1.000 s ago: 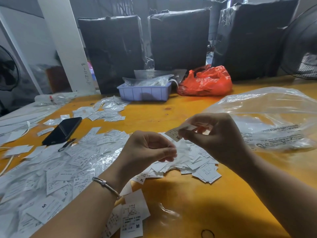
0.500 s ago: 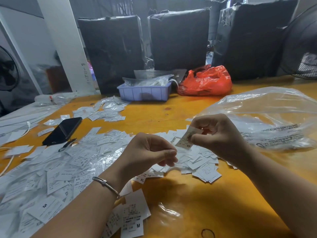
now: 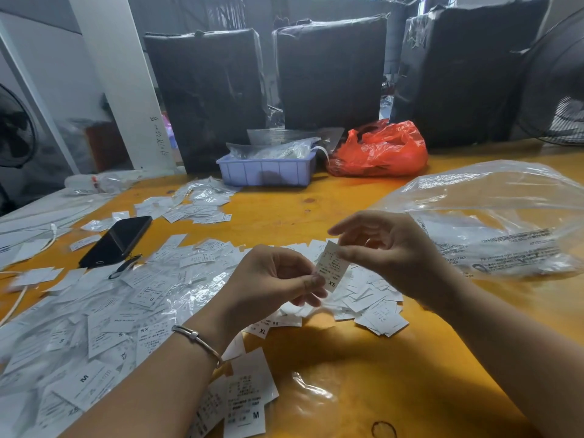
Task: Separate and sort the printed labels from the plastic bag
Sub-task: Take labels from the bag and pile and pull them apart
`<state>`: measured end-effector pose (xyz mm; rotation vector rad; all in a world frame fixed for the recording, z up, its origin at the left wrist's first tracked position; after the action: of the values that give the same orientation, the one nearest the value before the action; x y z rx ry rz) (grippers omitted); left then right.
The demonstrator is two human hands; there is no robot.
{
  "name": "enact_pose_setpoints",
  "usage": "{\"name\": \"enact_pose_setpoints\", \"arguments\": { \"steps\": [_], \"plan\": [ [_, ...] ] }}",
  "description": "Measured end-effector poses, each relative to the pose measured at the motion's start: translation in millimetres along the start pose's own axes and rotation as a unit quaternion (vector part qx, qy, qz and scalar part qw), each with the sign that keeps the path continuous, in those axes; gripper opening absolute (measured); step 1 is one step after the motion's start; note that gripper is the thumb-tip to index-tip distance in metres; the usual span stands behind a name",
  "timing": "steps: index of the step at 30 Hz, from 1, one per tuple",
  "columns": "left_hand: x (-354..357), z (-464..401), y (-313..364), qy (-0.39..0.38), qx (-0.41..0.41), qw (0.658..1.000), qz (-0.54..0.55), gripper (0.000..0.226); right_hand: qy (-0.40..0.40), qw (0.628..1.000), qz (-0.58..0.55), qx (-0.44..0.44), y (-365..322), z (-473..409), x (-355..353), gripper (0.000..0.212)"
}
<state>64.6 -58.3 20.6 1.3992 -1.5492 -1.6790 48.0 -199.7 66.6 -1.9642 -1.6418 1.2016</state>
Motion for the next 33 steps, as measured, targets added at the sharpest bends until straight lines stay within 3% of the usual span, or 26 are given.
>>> {"name": "enact_pose_setpoints", "arguments": {
  "steps": [3,12,19,24,26,29,33],
  "plan": [
    [-1.2,-0.2,-0.5,0.004,-0.005,1.0,-0.003,0.01,0.027,0.998,0.041,-0.029,-5.1,-0.4,-4.6,0.019],
    [-4.8,-0.6,-2.9,0.025,-0.014,1.0,-0.009,0.007,-0.008,0.995,0.078,-0.065,-7.8,2.9,13.4,0.012],
    [-6.6,-0.2,-2.6,0.036,-0.011,0.999,-0.007,0.013,-0.061,0.998,-0.021,0.02,4.1,4.1,26.4,0.01],
    [-11.8,-1.1,-4.7,0.065,-0.024,0.998,-0.003,0.007,-0.076,0.994,-0.03,0.07,18.6,4.4,24.2,0.035],
    [-19.4,-0.9,-3.1,0.092,-0.022,0.996,0.001,0.008,-0.019,0.998,0.008,0.058,24.8,1.8,8.5,0.026],
    [-40.2,2.6,-1.2,0.176,-0.011,0.984,-0.023,0.013,0.049,0.986,0.154,0.052,36.2,2.6,-15.1,0.02],
    [-69.4,15.8,4.8,0.325,-0.004,0.939,-0.112,0.025,-0.026,0.963,0.258,0.077,52.9,5.2,-3.8,0.038]
  ]
}}
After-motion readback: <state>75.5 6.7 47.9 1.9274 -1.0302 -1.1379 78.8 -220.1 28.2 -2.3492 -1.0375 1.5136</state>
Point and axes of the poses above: each hand's wrist, its own z-axis away from the middle knuckle, its own x-axis out of the palm, y = z × x, the point moved 9 cm from there along -z, towards the middle knuckle, and after that the axes turned 6 degrees about -x, right-handed, at the moved point
